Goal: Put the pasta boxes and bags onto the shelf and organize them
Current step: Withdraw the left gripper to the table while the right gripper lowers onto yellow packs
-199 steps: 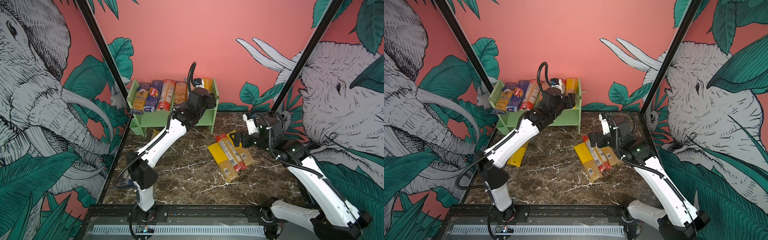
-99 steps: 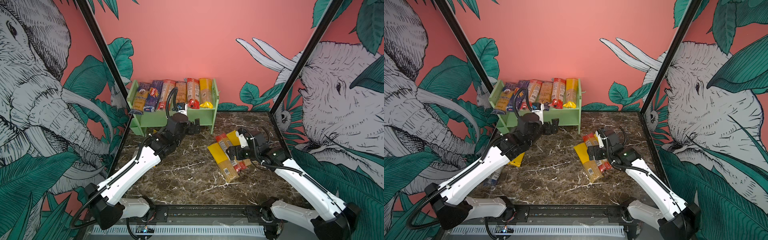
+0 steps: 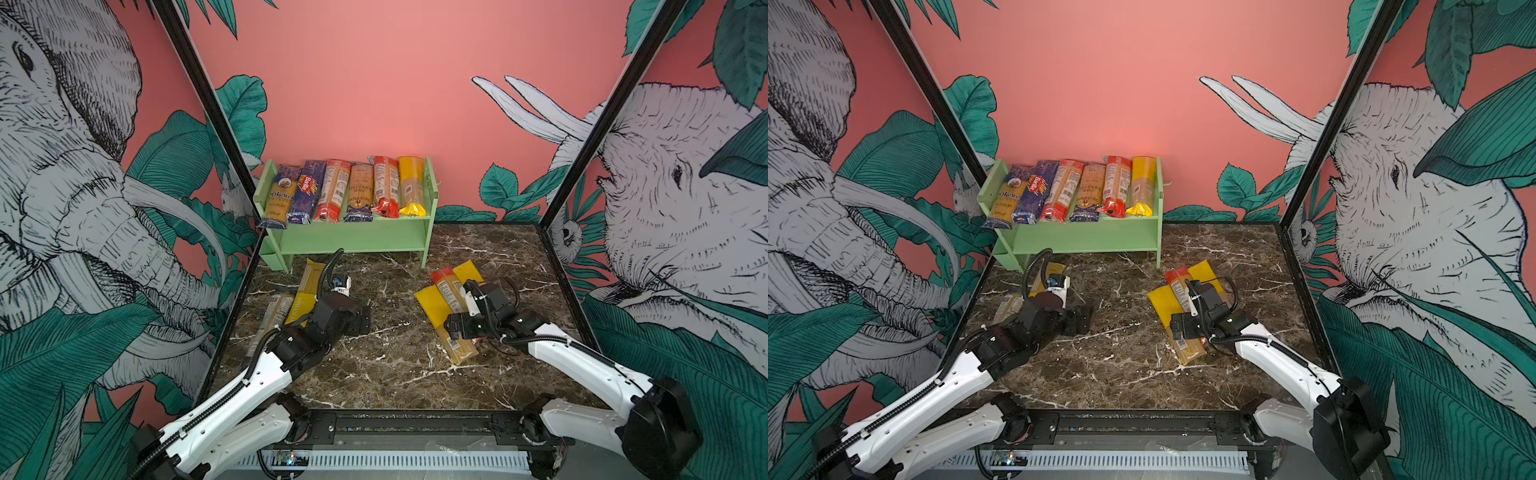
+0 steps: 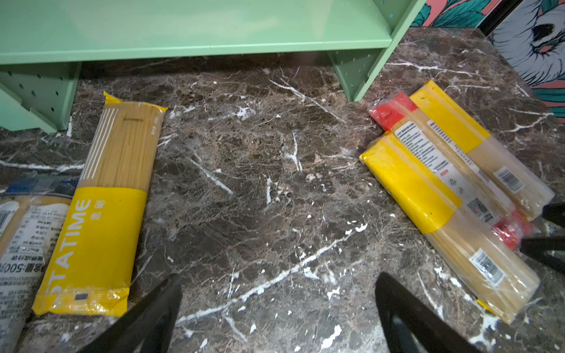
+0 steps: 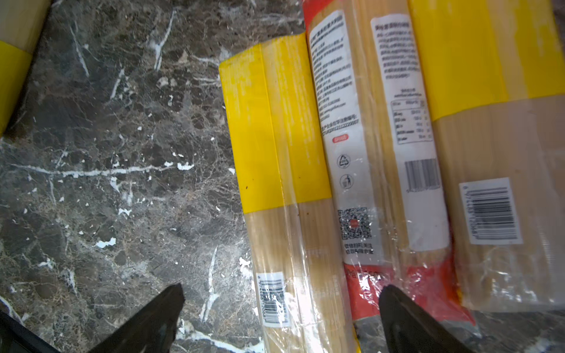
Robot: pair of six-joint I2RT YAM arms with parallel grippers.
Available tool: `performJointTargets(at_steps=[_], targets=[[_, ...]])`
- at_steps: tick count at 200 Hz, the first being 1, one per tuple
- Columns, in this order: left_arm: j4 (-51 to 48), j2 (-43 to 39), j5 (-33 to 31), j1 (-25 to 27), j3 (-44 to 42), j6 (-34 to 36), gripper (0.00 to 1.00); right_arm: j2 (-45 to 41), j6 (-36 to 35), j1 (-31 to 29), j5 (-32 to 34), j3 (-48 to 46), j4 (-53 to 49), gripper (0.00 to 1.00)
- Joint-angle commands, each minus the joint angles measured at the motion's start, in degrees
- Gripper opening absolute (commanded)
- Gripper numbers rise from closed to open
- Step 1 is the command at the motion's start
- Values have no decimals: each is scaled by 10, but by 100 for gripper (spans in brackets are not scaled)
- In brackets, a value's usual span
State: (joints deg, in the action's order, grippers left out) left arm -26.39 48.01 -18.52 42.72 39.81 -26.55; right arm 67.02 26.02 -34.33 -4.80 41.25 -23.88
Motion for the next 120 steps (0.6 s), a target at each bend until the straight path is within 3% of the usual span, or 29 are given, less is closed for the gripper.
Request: performJointTargets(at_steps=[1, 48, 120], targets=[[3, -9, 5, 4, -37, -14, 99, 11, 18, -18, 13, -17, 44, 99], [63, 25, 28, 4, -104, -29, 99, 39, 31, -65, 55, -70, 89, 99], [84, 37, 32, 5, -118, -36, 99, 31, 50, -85, 101, -123, 93, 99]])
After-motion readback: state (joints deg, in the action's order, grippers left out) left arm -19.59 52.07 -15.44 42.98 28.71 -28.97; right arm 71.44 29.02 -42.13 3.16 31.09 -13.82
